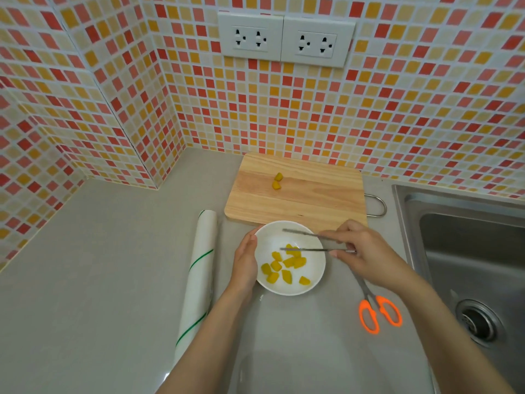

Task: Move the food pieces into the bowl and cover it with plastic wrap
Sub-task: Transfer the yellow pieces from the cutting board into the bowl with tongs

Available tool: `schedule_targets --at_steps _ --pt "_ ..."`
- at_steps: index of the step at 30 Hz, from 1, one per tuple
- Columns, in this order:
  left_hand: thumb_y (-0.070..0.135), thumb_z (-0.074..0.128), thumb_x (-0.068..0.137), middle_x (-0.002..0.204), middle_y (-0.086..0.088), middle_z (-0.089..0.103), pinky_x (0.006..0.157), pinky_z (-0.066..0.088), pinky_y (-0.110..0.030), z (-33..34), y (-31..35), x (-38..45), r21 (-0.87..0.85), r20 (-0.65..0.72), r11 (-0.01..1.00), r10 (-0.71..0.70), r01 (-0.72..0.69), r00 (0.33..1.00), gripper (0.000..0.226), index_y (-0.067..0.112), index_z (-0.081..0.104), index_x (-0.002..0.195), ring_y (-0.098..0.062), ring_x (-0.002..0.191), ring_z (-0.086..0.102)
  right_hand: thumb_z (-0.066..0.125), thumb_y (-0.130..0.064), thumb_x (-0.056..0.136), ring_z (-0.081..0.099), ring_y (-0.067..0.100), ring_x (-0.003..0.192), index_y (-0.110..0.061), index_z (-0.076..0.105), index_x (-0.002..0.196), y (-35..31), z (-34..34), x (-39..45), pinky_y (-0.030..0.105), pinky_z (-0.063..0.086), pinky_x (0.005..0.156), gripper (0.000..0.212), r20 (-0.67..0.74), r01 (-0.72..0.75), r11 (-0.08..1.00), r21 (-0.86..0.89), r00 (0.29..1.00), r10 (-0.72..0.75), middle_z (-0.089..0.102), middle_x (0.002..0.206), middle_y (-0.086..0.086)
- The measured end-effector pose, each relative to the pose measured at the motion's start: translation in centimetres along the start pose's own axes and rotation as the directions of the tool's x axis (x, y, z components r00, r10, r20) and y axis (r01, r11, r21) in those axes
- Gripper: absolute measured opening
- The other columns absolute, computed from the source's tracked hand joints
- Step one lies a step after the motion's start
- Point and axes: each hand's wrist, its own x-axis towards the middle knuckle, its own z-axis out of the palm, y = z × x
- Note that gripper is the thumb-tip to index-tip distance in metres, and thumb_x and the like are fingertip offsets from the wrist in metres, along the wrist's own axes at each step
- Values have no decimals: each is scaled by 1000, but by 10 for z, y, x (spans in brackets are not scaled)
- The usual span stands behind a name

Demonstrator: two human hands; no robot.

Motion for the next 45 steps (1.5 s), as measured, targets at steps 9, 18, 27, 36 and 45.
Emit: schedule_targets --at_steps 9,18,27,36,45 --pt "21 34 99 99 11 66 61 48 -6 0 -1 1 19 -12 1000 2 -2 1000 31 33 63 98 -1 89 61 58 -16 89 51 25 83 -12 64 117 26 12 100 26 34 67 29 -237 -246 969 -10 942 236 56 89 14" --pt "20 34 99 96 11 67 60 48 -6 -1 -3 3 27 -11 1000 5 -5 1000 33 34 63 95 9 76 64 52 -12 90 58 37 96 -10 70 106 7 55 148 30 37 66 24 -174 -288 958 -11 944 281 63 101 22" --pt "22 33 99 96 11 66 65 50 -15 1 -2 1 19 -14 1000 -3 4 1000 32 34 63 96 -2 87 62 58 -9 87 55 28 83 -18 68 112 5 34 71 27 31 65 29 -280 -144 989 35 948 148 58 84 16" --pt "22 33 99 96 13 65 63 49 -10 1 -3 1 -2 -17 1000 6 -6 1000 31 32 62 99 2 85 61 64 -10 84 50 14 75 -20 63 120 -8 20 -38 20 37 71 37 -86 -131 990 47 987 135 49 86 -3" --pt "21 34 99 97 13 65 65 48 -9 1 -3 3 5 -36 1000 20 -20 999 31 33 63 98 0 88 60 64 -13 84 47 11 68 -18 62 121 1 -4 8 10 33 62 37 -297 -110 993 35 948 116 50 82 2"
